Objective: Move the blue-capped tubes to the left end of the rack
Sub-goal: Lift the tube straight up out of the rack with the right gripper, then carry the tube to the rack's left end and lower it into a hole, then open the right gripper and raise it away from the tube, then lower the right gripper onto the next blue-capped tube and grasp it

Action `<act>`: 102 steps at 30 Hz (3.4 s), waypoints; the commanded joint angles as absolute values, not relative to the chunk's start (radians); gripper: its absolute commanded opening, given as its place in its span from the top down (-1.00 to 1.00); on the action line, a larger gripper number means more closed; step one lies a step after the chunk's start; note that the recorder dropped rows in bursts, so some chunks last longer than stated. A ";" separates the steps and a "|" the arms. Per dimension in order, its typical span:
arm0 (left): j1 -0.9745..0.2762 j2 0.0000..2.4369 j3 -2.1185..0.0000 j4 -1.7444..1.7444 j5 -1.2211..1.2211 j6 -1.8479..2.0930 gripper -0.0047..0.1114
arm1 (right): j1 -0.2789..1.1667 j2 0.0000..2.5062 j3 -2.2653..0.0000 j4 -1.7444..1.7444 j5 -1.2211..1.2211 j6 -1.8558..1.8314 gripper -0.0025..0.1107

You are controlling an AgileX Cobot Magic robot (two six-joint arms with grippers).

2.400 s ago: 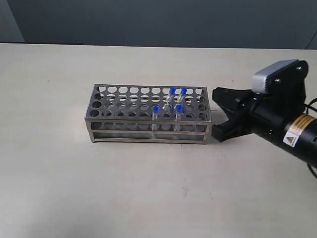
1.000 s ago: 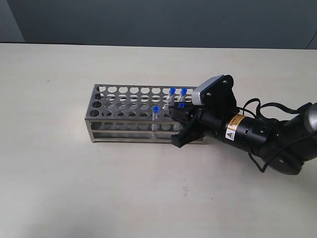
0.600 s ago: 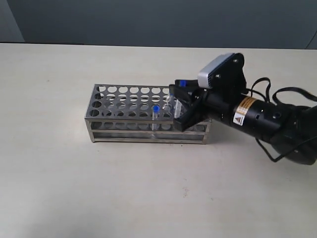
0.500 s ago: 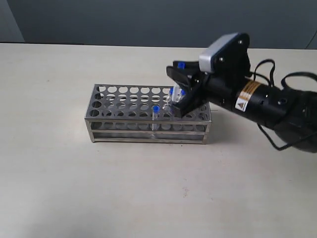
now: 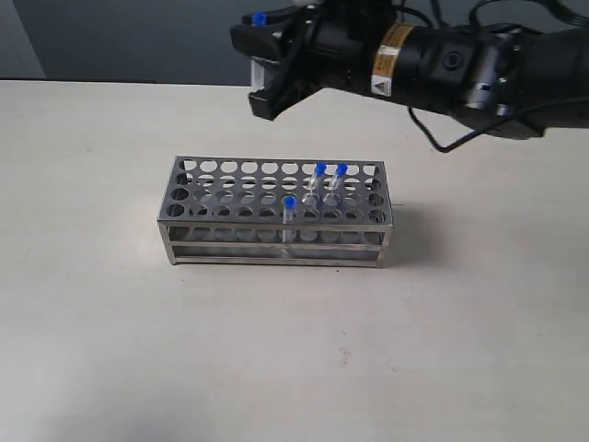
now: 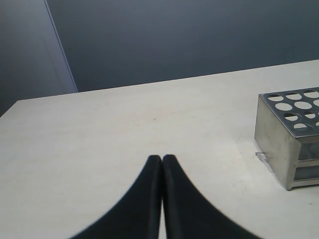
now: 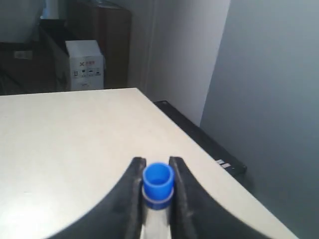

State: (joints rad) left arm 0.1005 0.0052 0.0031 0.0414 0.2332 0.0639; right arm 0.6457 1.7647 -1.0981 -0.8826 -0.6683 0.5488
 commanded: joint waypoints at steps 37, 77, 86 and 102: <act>0.095 0.000 0.000 0.044 0.232 0.063 0.90 | 0.768 2.174 -1.421 -0.869 -0.617 0.557 0.96; 0.095 0.000 0.000 0.044 0.232 0.063 0.90 | 0.768 2.138 -1.419 -1.043 -0.534 0.714 0.11; 0.095 0.000 0.000 0.044 0.232 0.063 0.90 | 0.756 1.889 -1.401 -1.076 -0.087 0.708 0.11; 0.095 0.000 0.000 0.044 0.232 0.063 0.90 | 0.579 1.677 -0.801 -0.934 -0.623 0.741 0.22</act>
State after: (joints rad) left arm 0.1005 0.0052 0.0031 0.0414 0.2332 0.0639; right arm 0.5699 1.6801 -0.8661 -0.9307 -0.5233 0.7367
